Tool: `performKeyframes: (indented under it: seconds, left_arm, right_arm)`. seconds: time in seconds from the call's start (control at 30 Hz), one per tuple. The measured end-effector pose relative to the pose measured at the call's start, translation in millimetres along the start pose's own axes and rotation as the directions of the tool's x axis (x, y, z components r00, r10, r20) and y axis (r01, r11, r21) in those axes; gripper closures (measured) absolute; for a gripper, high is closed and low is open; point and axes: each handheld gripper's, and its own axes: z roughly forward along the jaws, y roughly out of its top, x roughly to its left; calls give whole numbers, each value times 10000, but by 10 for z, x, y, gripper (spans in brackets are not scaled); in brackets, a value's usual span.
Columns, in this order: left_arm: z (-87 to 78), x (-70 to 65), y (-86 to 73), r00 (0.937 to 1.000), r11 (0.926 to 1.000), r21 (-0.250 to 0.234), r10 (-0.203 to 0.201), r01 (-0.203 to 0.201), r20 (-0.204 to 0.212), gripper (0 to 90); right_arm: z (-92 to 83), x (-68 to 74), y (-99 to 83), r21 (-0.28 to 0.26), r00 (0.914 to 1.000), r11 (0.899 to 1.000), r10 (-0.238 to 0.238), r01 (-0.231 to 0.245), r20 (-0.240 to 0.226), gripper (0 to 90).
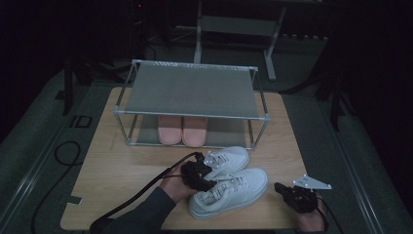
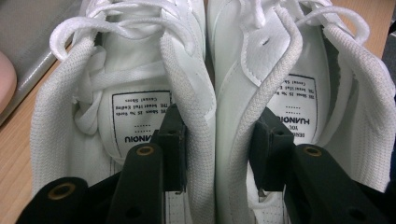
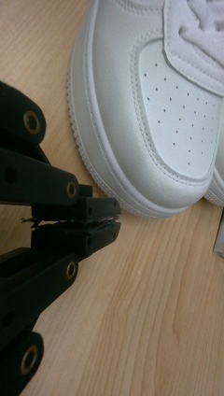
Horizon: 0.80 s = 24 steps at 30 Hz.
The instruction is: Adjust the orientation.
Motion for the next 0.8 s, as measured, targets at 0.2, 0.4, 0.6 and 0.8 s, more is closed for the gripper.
performKeyframes:
  seconds: [0.2, 0.4, 0.6, 0.8]
  left_arm:
    - [4, 20, 10, 9995, 9996, -171, -226, 229, 205, 562]
    - [16, 37, 33, 9963, 9972, -455, -561, 591, 651, 487]
    - [25, 46, 48, 9956, 9971, -395, -621, 649, 703, 466]
    - [74, 46, 63, 9961, 9984, -2, -558, 559, 683, 485]
  right_arm:
    - [75, -25, 21, 222, 9999, 9997, -75, 72, 148, 853]
    - [112, -62, 12, 333, 9997, 9994, -75, 67, 248, 841]
    - [106, -78, -1, 305, 9996, 9995, -8, -1, 279, 840]
    - [106, -80, -3, 272, 9996, 9996, 3, -10, 279, 839]
